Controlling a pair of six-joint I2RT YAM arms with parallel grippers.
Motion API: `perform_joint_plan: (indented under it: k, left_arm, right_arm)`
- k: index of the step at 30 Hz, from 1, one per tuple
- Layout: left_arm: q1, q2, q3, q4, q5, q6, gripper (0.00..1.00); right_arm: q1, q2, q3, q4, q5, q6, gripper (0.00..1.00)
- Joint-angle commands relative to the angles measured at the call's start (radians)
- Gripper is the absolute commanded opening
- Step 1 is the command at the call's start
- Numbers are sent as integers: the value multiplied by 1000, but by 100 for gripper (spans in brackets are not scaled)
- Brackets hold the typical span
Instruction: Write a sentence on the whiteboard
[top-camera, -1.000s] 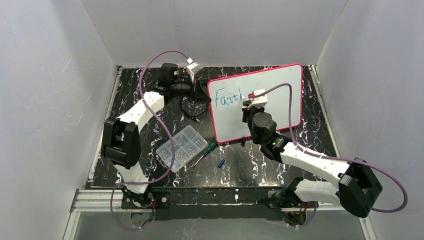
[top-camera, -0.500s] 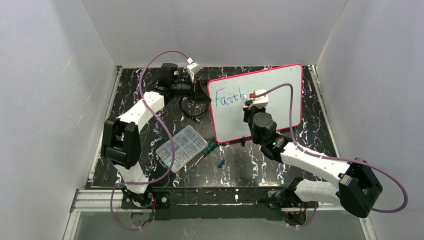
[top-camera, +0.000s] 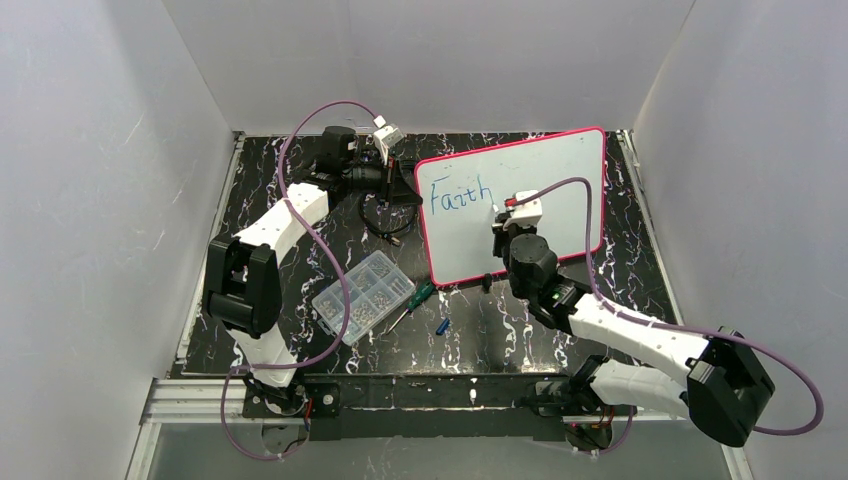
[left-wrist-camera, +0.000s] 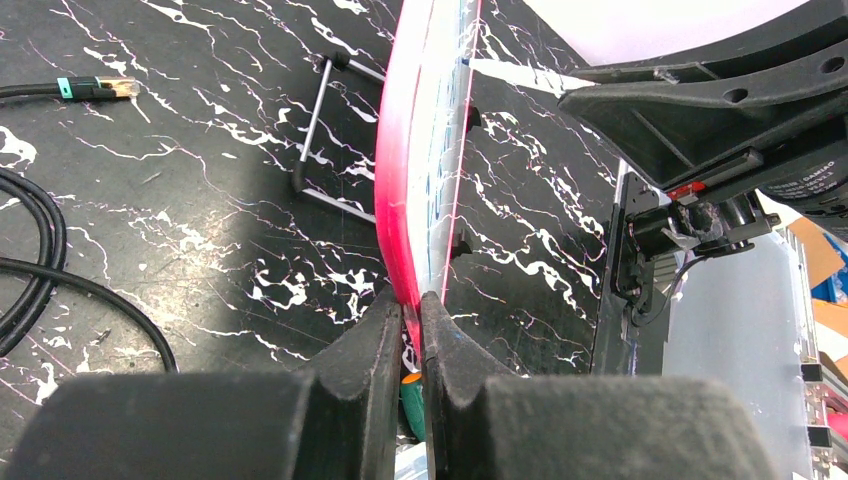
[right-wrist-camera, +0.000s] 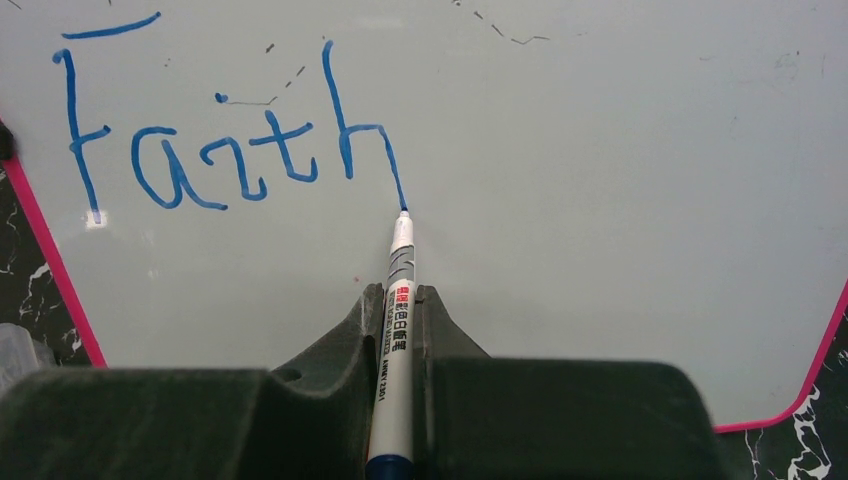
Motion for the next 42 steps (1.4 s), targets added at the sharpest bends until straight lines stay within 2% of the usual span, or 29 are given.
perform_joint_plan:
  k: [1,15,31,42]
  left_arm:
    - [-15,-55,10,-48,43,23,0]
    - [-16,-54,10,-48,38,24,0]
    - [-15,-58,9,-48,38,24,0]
    - [-15,-58,9,-51,38,27,0]
  right_arm:
    - [-4,-29,-11,-7,0,35,1]
    - [-13,-108,62,-42,5,-32,1]
    - [-143,-51,92,2,-134,-49,1]
    - [-179,-27,94,24,-147,-53,1]
